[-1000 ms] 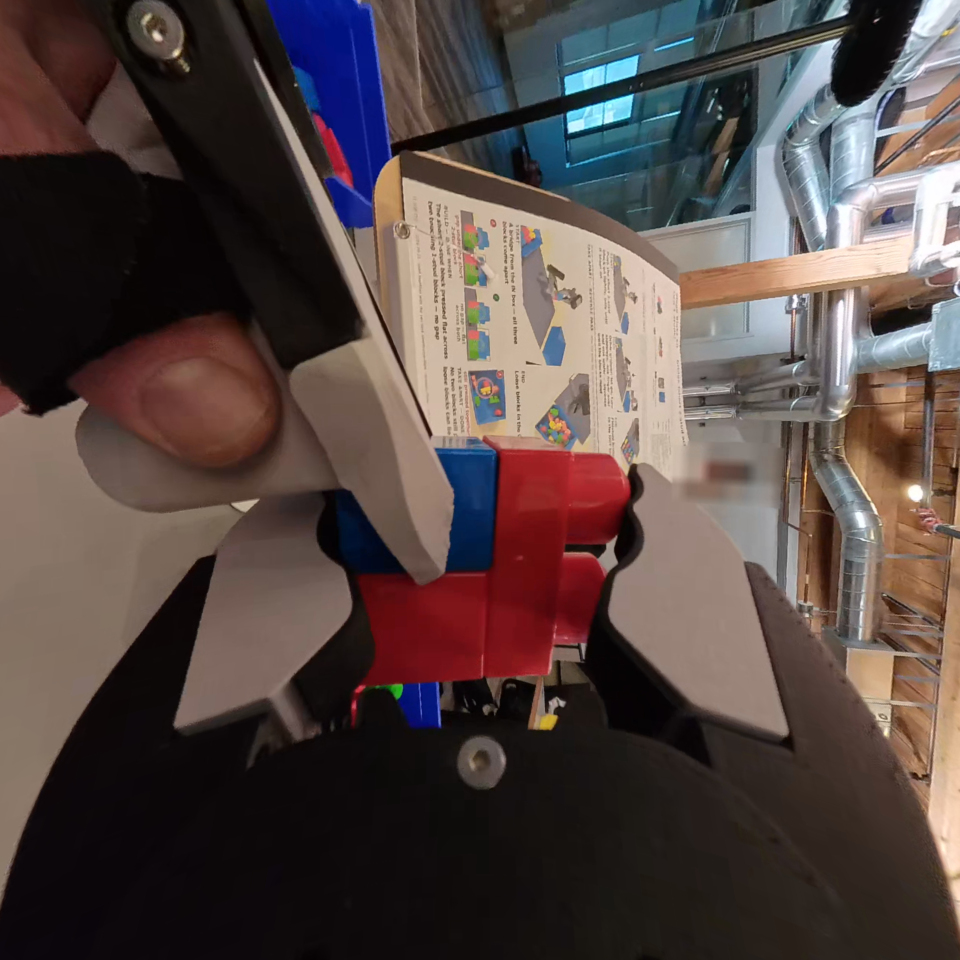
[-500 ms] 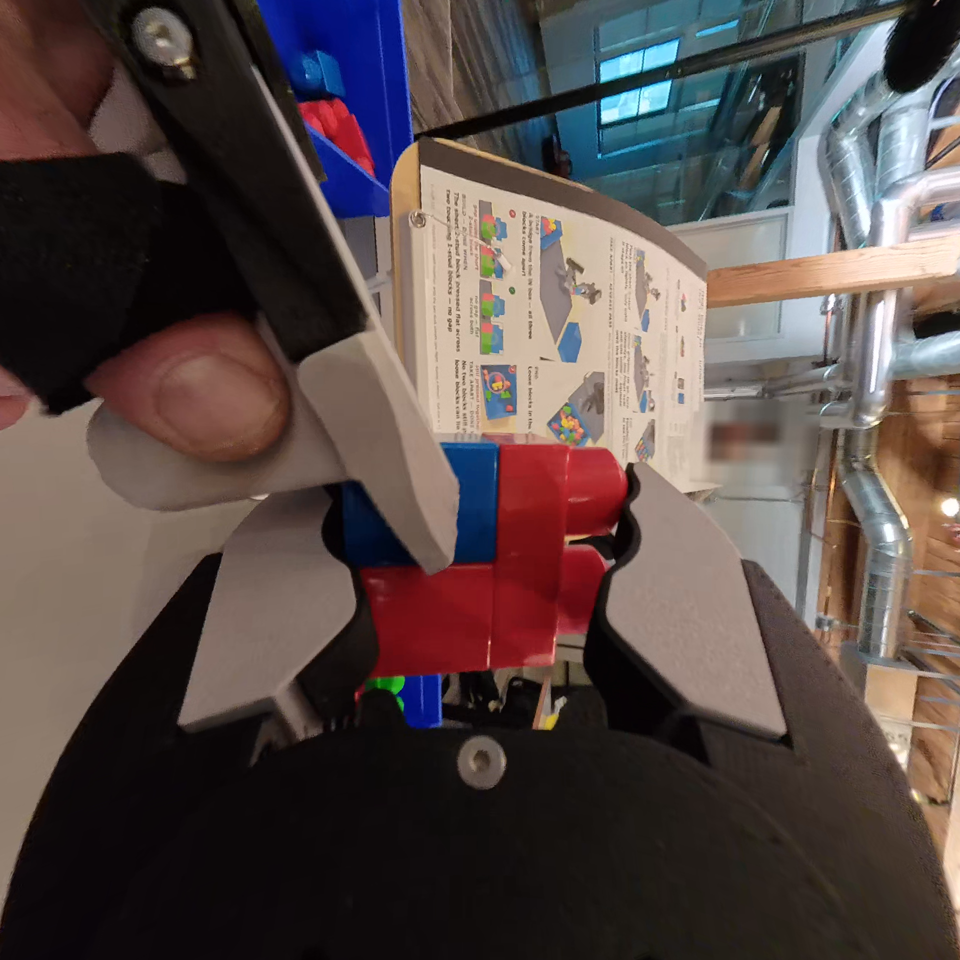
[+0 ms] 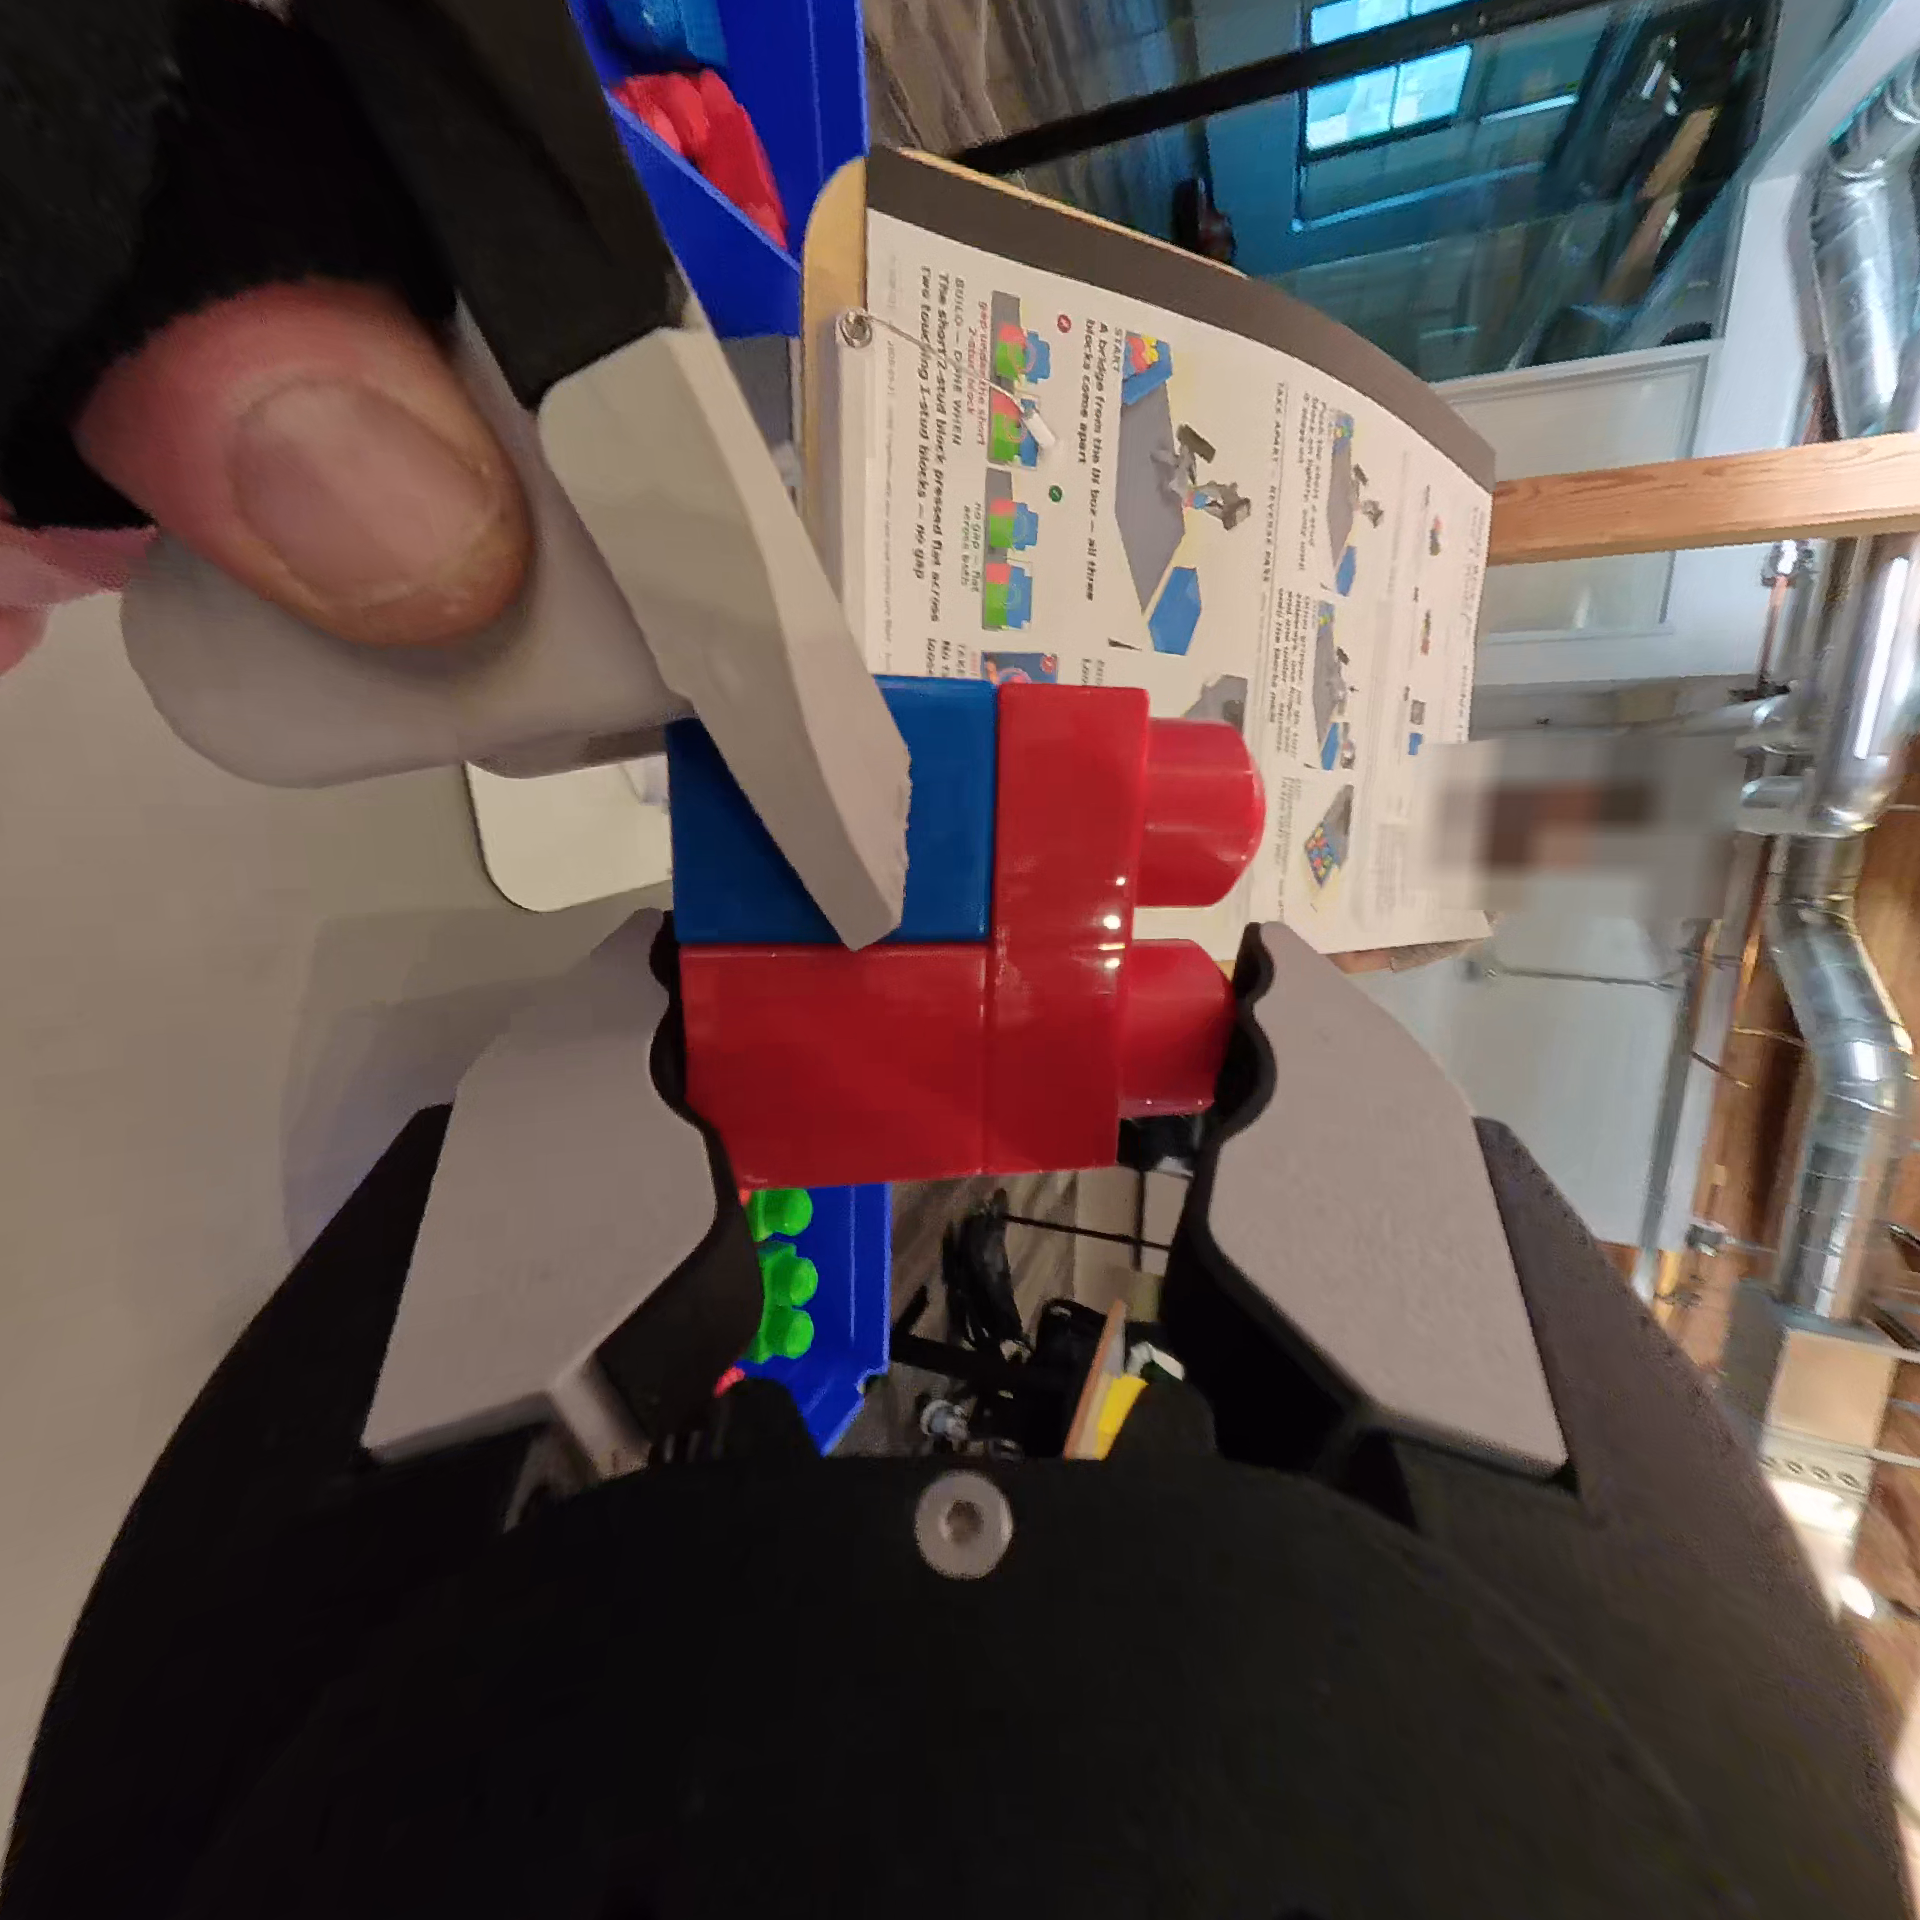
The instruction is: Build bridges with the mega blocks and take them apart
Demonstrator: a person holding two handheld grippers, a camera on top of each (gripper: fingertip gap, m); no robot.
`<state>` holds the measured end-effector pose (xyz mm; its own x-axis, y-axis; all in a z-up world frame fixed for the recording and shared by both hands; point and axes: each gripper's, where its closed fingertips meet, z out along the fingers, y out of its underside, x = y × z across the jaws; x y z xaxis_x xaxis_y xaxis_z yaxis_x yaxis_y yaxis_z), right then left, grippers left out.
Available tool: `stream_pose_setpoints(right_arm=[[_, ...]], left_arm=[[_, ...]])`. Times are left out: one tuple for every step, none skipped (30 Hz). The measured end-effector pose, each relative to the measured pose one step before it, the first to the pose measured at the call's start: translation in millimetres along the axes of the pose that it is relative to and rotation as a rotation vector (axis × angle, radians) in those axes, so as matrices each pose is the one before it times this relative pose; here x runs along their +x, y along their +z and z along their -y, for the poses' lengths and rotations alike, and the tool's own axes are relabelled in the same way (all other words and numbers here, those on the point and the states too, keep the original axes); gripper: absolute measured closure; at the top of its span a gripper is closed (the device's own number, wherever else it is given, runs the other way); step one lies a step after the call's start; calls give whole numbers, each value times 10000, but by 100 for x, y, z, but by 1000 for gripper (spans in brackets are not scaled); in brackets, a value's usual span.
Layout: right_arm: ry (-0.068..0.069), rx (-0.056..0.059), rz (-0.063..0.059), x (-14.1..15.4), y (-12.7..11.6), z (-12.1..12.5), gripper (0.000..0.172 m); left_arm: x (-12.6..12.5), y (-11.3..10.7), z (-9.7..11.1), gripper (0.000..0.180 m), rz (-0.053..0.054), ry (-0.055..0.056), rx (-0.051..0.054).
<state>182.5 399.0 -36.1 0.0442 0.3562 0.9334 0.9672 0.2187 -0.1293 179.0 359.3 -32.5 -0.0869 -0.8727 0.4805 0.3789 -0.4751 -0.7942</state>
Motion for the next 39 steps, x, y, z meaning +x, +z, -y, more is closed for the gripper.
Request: stream_pose_setpoints(right_arm=[[134,120,165,-140,79,12,72],[48,120,106,-92,-41,102,69],[111,278,240,-153,-238,283,57],[331,379,583,-315,-482,319,55],[466,362,546,53,-647,205,58],[449,394,491,328,-778,137,65],[449,324,684,233,-829,44,78],[423,347,783,166,-880,147,88],[455,481,796,175,-882,392,97],[558,427,1002,-54,-712,370,101],[420,172,1076,-170,-509,104,109],[272,57,686,239,-342,-19,113],[252,-35,682,99,-114,-48,112],[278,-110,847,-287,97,-24,111],[204,-185,666,-189,299,-10,112],[163,-283,425,27,480,-121,113],[109,-379,534,-216,658,-232,112],[71,-298,365,-18,686,-117,112],[102,-146,247,117,573,46,120],[110,-164,371,-114,465,-63,126],[16,-108,217,18,320,-28,133],[-4,74,121,76,122,160,135],[9,57,72,105,68,104,135],[33,-6,84,69,64,34,135],[48,56,74,18,-10,107,135],[-24,86,-8,34,-151,127,136],[-91,142,-151,135,-418,82,136],[-80,163,-240,236,-743,-67,136],[2,180,-266,330,-964,-234,136],[50,68,-257,376,-1018,-640,136],[10,-209,-461,734,-959,-1306,136],[19,-396,-576,1007,-817,-1851,136],[105,-408,-358,833,-533,-2113,136],[195,-444,-182,681,-152,-2295,136],[257,-379,-155,719,220,-2265,136],[263,-321,-119,706,613,-2137,136],[205,-243,109,323,972,-1903,136],[185,-179,56,416,1231,-1668,136],[113,-345,-105,649,1408,-1738,136]], left_arm=[[-113,-45,-106,145,20,11,-23],[-68,-10,23,146,-10,-26,67],[-153,-61,95,146,52,145,46],[-244,-87,-77,146,71,238,-182],[-100,-157,24,145,-72,164,-108],[221,-171,196,145,-304,75,8],[247,-173,243,145,-256,133,70],[-55,-132,10,145,-11,226,-86],[16,-74,-116,145,-68,261,-141],[186,-36,-6,145,-211,158,-13],[46,-25,-27,145,-93,131,25],[-80,24,-164,145,22,158,-74],[76,64,-183,145,-74,127,-60],[233,89,-48,146,-172,111,55],[131,111,-149,146,-84,72,-13],[-100,129,-298,145,79,93,-153],[-5,142,-252,145,34,146,-117],[209,133,-157,145,-102,126,-44],[234,121,-73,145,-104,92,-3],[8,49,-64,145,68,103,-9],[95,9,-56,145,-40,86,-17],[214,-14,-35,145,-145,33,17],[-71,-117,23,145,53,58,82],[-146,-90,5,145,125,36,49],[-74,-22,-37,145,100,143,-8],[-6,-15,121,145,56,29,78],[56,-44,219,144,-58,-88,96],[47,-118,135,138,-100,-32,12],[-131,-257,36,134,8,65,-20],[-265,-406,-98,135,90,96,-60],[-278,-456,-333,139,61,56,-145],[-340,-504,-525,149,65,23,-217],[-361,-520,-508,160,105,66,-122],[-234,-472,-392,172,31,61,19],[-113,-367,-385,180,-73,-63,34],[-300,-203,-522,180,10,-197,-68],[-365,-122,-565,180,66,-127,-88],[-326,-98,-427,180,82,-31,9],[-242,-62,-302,180,36,-49,57]])
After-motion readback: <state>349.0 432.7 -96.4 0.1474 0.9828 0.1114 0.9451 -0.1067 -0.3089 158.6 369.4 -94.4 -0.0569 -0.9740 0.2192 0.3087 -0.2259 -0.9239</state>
